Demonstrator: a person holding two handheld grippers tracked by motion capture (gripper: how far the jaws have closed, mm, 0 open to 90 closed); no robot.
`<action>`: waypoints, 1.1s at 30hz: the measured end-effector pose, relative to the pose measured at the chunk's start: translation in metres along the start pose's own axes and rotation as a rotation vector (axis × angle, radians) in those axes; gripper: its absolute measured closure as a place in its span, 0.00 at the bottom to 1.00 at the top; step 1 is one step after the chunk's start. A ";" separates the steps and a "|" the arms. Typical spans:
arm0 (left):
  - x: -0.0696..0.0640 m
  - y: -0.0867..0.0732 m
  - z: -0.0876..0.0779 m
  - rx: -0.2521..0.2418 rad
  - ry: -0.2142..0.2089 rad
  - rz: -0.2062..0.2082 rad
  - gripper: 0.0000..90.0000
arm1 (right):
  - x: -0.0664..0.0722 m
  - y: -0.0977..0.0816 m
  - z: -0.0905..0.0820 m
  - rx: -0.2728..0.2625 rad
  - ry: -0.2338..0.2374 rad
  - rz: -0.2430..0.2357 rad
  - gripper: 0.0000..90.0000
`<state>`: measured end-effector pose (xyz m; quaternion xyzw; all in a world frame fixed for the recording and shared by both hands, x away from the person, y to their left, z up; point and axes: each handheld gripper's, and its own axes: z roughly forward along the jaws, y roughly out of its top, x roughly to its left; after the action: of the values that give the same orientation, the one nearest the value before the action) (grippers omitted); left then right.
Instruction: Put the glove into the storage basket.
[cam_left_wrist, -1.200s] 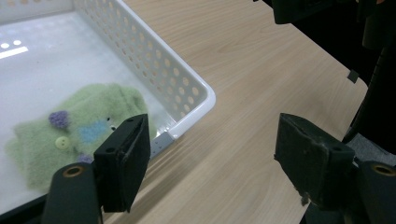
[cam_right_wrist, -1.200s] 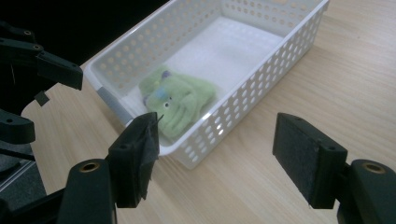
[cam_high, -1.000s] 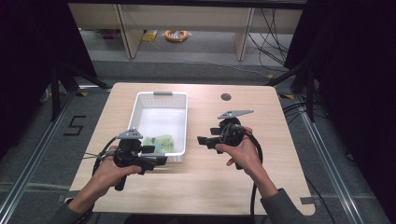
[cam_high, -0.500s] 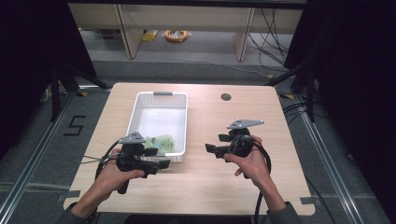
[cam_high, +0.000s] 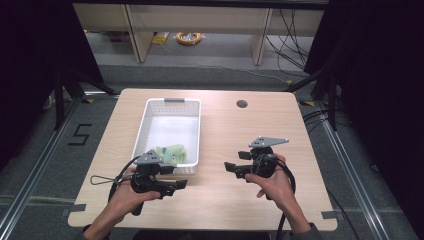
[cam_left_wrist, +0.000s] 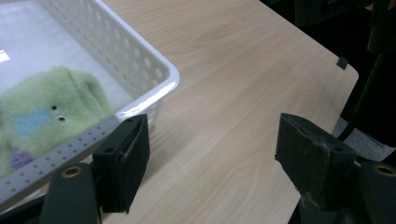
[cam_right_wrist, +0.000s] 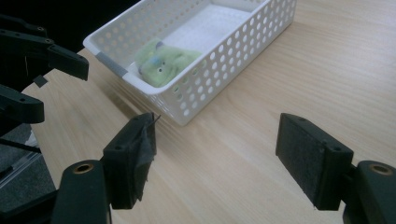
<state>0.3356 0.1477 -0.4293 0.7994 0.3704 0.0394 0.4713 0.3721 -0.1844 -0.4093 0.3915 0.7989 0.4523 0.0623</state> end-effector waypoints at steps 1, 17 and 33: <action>-0.001 -0.001 0.000 0.004 -0.001 0.004 0.29 | 0.001 -0.002 -0.001 0.003 0.002 0.013 0.33; -0.012 -0.029 0.012 0.033 0.014 0.041 0.28 | -0.005 -0.031 0.004 0.022 0.004 0.011 0.32; -0.006 -0.058 0.011 0.023 0.023 0.013 0.27 | -0.001 -0.056 -0.007 0.042 -0.005 0.047 0.32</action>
<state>0.3035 0.1526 -0.4788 0.8067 0.3711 0.0474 0.4574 0.3383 -0.2057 -0.4491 0.4127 0.7986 0.4357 0.0455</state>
